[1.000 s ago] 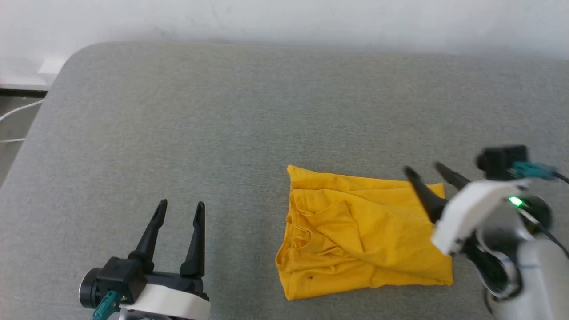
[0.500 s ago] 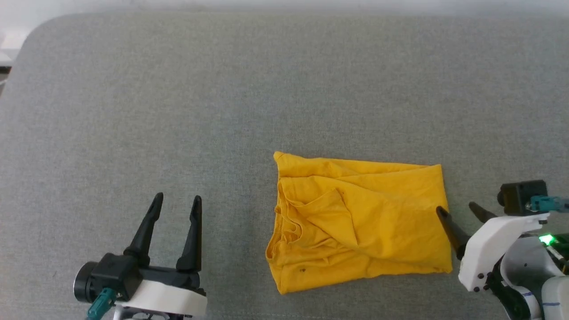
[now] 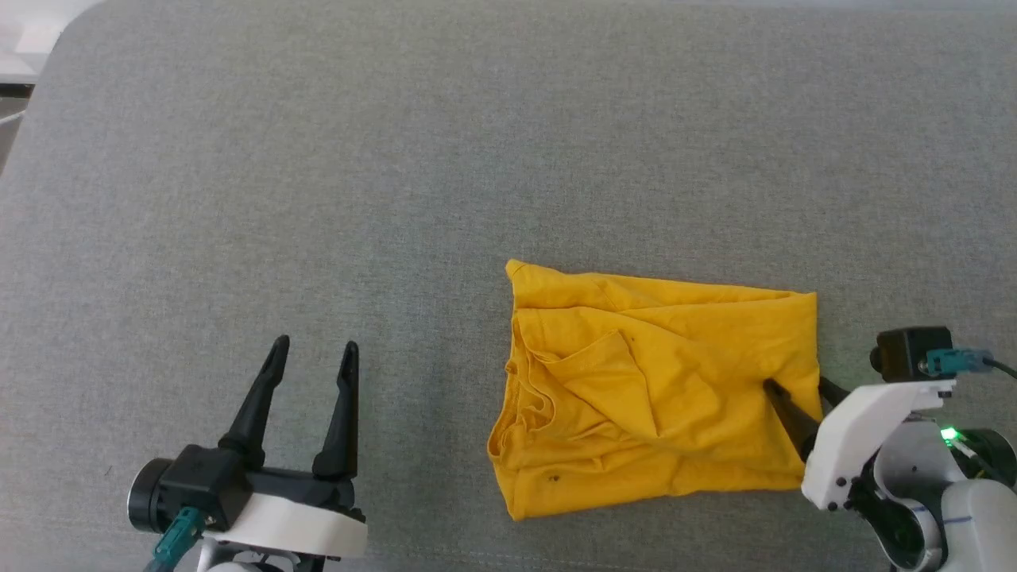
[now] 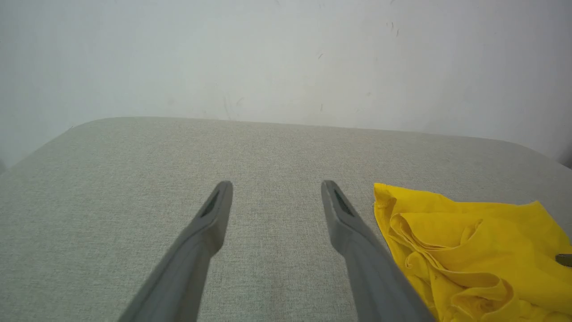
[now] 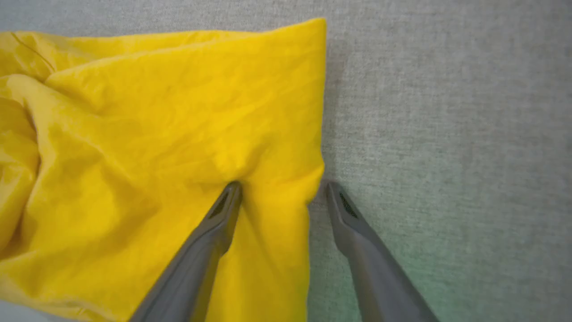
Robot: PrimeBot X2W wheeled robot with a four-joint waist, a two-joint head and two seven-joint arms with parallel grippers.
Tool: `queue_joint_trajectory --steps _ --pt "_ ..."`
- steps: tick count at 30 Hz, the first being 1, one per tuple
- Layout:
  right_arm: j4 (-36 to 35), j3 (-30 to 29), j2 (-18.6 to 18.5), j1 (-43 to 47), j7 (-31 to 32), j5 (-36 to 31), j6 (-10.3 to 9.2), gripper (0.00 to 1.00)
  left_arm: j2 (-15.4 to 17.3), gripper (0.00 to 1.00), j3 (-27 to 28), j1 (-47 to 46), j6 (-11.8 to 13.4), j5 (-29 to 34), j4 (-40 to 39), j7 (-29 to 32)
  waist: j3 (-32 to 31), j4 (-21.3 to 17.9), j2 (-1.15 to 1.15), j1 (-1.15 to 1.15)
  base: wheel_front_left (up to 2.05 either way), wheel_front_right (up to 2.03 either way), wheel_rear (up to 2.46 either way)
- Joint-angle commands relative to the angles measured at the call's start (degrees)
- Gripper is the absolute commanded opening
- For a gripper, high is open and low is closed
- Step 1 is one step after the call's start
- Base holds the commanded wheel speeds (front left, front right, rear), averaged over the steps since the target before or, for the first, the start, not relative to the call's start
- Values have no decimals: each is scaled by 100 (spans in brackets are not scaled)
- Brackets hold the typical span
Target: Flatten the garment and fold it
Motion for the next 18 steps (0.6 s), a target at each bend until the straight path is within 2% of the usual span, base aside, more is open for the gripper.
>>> queue_joint_trajectory --steps 1,2,11,18 --pt "150 46 55 4 28 17 -5 37 45 100 -7 -83 15 0 -4 -26 4 -2 0 0 0 0 0" --pt "258 77 67 -47 8 14 -5 0 56 100 -23 -104 17 0 15 -25 -18 -14 0 0 0 0 0" --pt "323 91 44 -50 -54 24 -5 0 74 100 -70 -64 40 -24 68 -20 -282 -145 0 0 0 0 0" --pt "300 311 37 -83 -110 11 -5 0 76 100 -71 93 95 -61 78 -21 -634 -395 0 0 0 0 0"
